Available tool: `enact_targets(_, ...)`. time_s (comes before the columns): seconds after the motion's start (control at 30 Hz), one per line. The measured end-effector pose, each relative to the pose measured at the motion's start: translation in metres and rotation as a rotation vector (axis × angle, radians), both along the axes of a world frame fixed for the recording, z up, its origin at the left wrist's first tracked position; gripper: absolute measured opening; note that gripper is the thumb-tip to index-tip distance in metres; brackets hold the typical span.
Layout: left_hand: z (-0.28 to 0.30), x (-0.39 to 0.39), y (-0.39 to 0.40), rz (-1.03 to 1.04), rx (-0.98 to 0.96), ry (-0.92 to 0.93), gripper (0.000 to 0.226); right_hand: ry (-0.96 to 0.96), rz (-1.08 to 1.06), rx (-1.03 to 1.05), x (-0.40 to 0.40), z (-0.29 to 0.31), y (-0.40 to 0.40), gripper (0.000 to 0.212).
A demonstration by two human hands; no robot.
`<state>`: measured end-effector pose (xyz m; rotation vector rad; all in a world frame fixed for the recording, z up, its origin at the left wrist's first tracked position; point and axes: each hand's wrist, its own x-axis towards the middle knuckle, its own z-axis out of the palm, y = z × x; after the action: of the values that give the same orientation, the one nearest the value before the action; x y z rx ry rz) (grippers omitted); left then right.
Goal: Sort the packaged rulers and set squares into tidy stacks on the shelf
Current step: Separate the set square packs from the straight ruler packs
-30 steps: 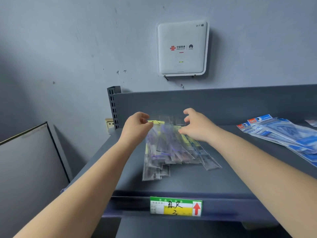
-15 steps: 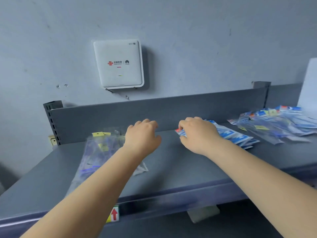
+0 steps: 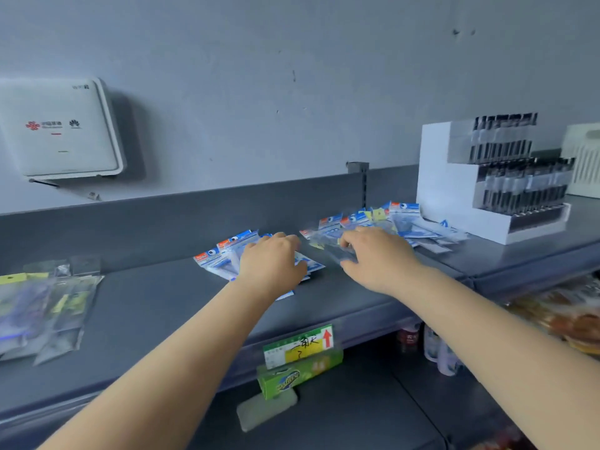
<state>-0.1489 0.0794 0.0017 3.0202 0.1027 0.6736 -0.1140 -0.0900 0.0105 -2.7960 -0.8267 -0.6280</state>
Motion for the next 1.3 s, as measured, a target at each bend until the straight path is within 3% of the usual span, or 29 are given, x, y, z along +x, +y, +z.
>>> enact_targets(0.33, 0.0, 0.074, -0.089, -0.101, 0.001, 0.109, 0.037, 0.093, -0.136, 0.094, 0.055, -0.013, -0.102, 0.028)
enact_targets(0.7, 0.002, 0.189, -0.13, -0.124, 0.095, 0.274, 0.039, 0.273, -0.213, 0.258, 0.151, -0.022, -0.15, 0.025)
enact_targets(0.9, -0.005, 0.234, -0.129, -0.054, 0.014, 0.365, 0.054, 0.35, -0.242, 0.249, 0.207, -0.02, -0.145, 0.03)
enact_targets(1.13, -0.007, 0.254, -0.123, -0.041, -0.231, 0.381, 0.074, 0.41, -0.311, 0.02, 0.244, -0.021, -0.127, 0.059)
enact_targets(1.3, -0.01, 0.258, -0.125, 0.017, -0.404, 0.309, 0.068, 0.541, -0.272, 0.21, 0.258, -0.019, -0.135, 0.047)
